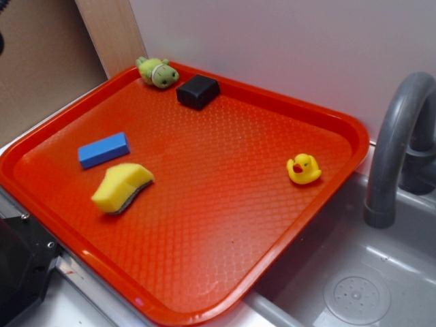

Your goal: Grab the green sponge.

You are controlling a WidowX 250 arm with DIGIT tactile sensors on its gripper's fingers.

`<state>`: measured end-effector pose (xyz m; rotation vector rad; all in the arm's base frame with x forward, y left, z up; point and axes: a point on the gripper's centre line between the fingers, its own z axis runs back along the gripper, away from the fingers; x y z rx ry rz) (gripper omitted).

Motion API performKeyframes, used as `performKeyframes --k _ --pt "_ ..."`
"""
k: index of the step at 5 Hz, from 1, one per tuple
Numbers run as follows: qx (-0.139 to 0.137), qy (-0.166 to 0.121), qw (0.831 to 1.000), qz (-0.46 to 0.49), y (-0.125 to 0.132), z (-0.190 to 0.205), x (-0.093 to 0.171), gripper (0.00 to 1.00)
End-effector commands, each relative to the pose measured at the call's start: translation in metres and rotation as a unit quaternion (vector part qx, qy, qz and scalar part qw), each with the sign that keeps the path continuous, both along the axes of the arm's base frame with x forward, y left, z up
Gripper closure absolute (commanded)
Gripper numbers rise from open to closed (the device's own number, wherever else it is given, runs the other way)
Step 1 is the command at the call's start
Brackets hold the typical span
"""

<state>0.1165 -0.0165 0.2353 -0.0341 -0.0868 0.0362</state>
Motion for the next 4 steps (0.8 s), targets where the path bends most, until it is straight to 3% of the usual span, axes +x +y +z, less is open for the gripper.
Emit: performKeyframes --k 1,2,4 --pt "0.0 0.0 1.0 0.0 0.0 0.0 0.0 0.0" --pt "-0.025 0.002 1.0 0.018 0.001 -0.006 0.002 0.0" --pt "-0.027 0.02 0.998 0.048 -0.005 -0.025 0.037 0.0"
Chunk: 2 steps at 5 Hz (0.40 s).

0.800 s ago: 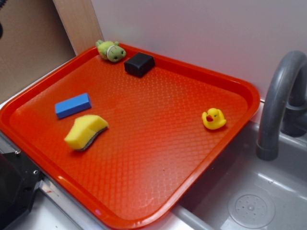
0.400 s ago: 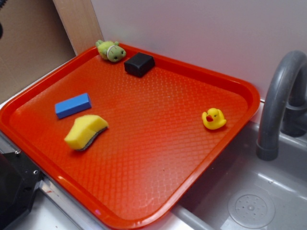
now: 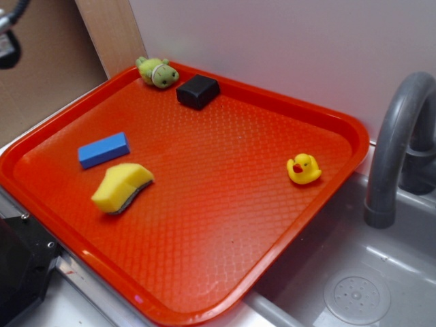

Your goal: Grab the green sponge.

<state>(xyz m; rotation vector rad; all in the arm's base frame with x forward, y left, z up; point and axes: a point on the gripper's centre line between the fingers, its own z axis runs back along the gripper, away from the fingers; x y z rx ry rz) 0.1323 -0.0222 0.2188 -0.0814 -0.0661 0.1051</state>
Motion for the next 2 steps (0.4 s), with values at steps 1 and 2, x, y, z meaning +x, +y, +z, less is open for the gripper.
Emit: performKeyframes --k 1,2 --pt "0.018 0.029 0.999 0.028 -0.003 -0.037 0.035 0.0" --pt "0.036 0.055 0.998 0.018 -0.012 -0.079 0.04 0.0"
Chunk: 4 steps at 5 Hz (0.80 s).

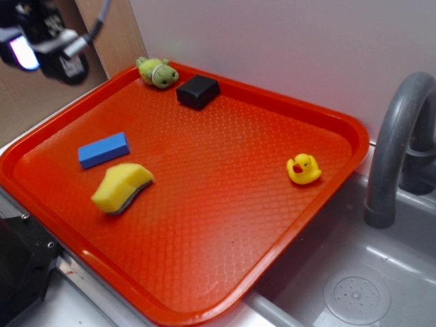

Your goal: Grab the green sponge.

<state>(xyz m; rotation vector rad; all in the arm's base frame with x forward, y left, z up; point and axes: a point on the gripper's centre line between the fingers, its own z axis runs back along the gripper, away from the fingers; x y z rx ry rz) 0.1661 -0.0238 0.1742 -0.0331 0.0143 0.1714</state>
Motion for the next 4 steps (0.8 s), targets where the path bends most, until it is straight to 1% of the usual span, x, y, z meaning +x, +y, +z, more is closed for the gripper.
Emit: performKeyframes --k 1,2,3,4 --pt "0.022 0.04 0.999 -0.021 -0.011 -0.07 0.003 0.0" --pt "0.031 0.044 0.998 -0.019 -0.007 -0.091 0.003 0.0" --pt "0.056 0.063 0.996 0.001 0.008 -0.116 0.003 0.0" --pt "0.067 0.079 0.995 0.007 0.016 -0.138 0.003 0.0"
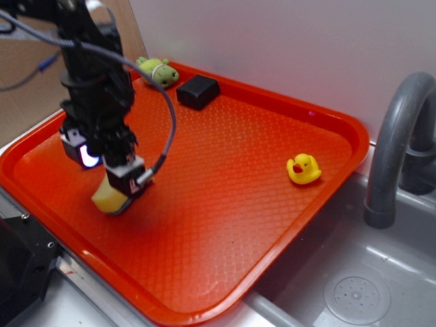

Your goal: Grab the green sponge.

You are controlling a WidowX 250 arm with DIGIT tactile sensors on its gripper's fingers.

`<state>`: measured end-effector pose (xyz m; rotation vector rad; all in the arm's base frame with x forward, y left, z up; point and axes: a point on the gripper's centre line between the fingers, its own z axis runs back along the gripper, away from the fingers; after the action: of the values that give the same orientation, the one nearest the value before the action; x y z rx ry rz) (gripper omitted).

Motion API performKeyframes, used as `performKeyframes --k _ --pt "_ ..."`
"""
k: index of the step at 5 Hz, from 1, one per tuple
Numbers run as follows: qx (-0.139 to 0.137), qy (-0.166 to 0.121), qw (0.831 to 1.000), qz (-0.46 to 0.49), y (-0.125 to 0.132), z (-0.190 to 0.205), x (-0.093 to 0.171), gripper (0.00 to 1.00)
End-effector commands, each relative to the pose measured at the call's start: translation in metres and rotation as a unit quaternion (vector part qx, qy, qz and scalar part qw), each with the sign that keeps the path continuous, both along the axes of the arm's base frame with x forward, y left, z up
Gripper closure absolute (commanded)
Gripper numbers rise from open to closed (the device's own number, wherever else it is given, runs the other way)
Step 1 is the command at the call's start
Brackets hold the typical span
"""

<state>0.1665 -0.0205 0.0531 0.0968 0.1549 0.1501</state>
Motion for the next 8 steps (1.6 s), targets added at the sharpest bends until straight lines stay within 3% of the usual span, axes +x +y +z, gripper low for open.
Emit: performKeyframes --k 1,2,3,5,6,8 --pt "0.018 0.014 1.0 0.019 0.019 -0.031 0.005 0.0" --pt "0.028 0.011 0.999 0.024 0.015 -0.031 0.002 1.0" --pt "0.028 0.011 0.999 0.022 0.011 -0.027 0.002 1.0" --pt "0.027 -0.016 0.998 0.061 0.009 0.053 0.031 1.0" --pt "-0.006 -0.049 0.996 0.081 0.019 0.099 0.036 1.0" --pt "-0.057 -0.129 0.988 0.069 0.022 0.159 0.012 1.0"
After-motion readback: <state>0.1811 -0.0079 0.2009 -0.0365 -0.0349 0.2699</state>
